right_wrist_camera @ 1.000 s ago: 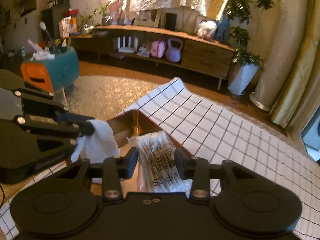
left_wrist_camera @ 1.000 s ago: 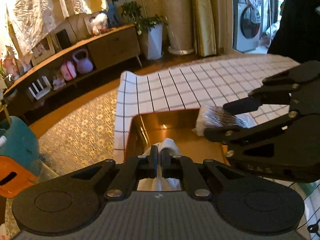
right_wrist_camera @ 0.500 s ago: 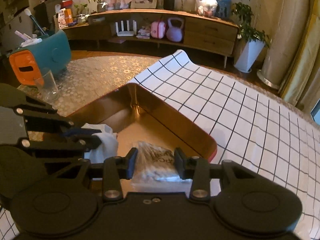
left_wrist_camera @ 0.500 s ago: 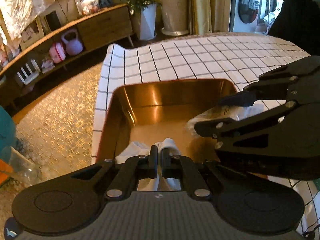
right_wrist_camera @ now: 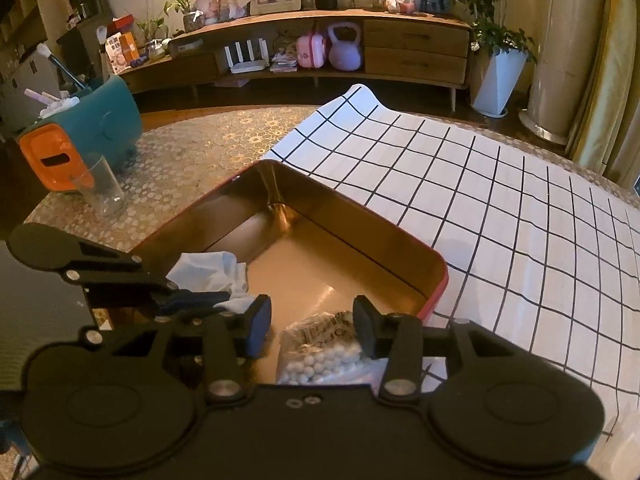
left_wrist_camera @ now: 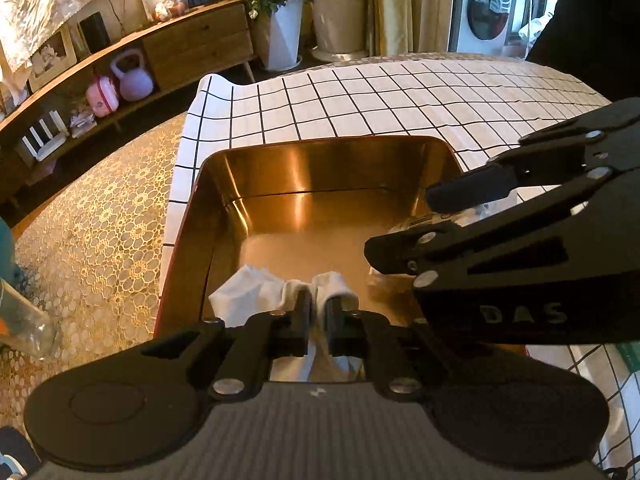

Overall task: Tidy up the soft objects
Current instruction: 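Lower the cloth and swab pack into the tin and open both grippers, then withdraw both grippers from the tin back toward the table items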

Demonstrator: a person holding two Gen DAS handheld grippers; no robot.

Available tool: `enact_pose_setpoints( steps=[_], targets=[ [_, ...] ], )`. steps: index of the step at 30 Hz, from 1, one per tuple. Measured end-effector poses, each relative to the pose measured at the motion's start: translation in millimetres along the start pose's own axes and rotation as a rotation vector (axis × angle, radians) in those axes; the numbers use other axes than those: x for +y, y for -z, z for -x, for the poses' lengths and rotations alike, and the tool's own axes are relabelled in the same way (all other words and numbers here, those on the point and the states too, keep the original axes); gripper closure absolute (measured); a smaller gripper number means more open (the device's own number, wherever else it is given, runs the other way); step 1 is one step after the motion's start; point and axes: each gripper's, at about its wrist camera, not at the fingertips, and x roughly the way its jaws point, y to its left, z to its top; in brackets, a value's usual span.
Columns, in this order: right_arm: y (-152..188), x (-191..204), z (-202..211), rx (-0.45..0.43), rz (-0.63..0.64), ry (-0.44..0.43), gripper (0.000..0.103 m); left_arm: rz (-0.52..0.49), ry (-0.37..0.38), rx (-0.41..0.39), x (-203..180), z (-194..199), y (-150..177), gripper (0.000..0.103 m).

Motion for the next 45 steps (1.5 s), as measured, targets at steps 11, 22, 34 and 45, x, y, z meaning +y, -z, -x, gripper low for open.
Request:
enact_pose_setpoints(
  steps=[11,22,34,45],
  targets=[
    [4,-6,46,-0.076,-0.059,-0.018,0.031,0.007,-0.026,-0.06,-10,29,0,0.036],
    [20,-18,106,-0.162,-0.115,-0.018,0.02,0.027,-0.038,-0.127,-19,69,-2,0.032],
    [55,-31,180,-0.24,-0.133,0.007,0.015,0.034,-0.015,-0.203,-47,118,1,0.025],
    [109,-48,247,-0.306,-0.142,0.061,0.011,0.013,0.092,-0.288,-104,168,9,0.019]
  ],
)
